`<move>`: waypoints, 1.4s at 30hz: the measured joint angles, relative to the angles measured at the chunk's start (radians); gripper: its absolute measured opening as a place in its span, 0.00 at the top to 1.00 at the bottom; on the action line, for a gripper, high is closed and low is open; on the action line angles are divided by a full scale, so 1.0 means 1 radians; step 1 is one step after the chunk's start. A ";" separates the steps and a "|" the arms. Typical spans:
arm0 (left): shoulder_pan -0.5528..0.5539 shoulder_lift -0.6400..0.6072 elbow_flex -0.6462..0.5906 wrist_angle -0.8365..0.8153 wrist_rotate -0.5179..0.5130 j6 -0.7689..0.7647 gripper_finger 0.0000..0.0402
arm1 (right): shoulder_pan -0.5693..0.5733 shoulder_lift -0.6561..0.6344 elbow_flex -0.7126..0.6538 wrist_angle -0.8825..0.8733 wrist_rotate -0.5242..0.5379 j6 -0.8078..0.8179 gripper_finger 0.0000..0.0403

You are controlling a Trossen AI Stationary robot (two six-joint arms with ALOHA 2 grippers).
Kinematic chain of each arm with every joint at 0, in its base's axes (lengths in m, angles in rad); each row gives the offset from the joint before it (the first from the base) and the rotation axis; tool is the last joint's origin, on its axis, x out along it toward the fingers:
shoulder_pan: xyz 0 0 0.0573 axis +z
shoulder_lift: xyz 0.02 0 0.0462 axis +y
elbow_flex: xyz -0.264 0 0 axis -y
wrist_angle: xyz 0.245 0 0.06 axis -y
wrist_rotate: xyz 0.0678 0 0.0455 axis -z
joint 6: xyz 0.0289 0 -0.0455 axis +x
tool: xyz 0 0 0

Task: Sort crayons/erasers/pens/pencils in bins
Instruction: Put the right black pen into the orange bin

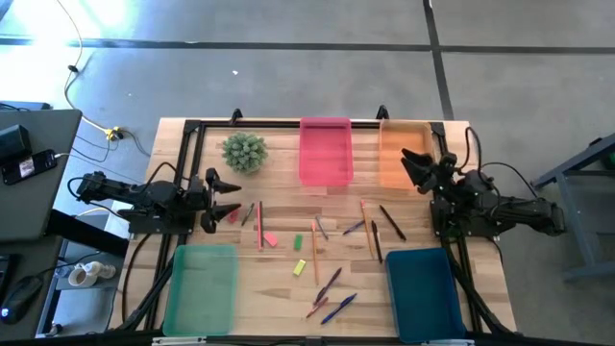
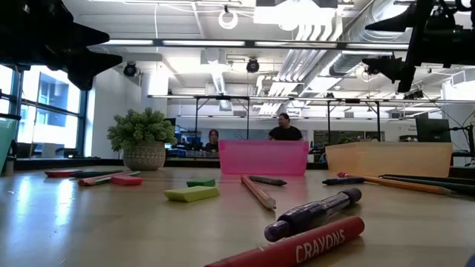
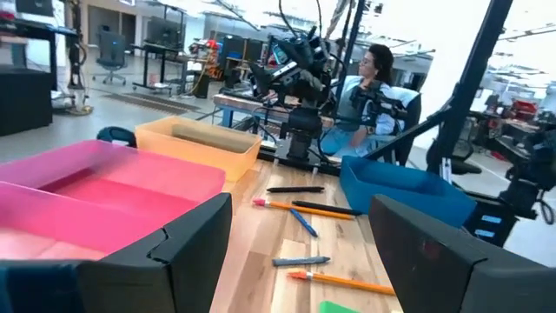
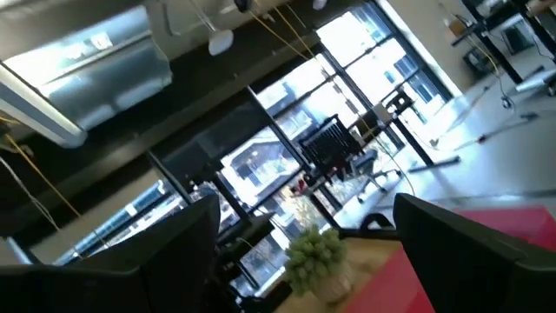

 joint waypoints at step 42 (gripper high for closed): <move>0.000 0.000 0.000 0.027 -0.026 -0.201 0.35 | 0.000 0.598 0.640 -1.313 -0.377 0.343 0.17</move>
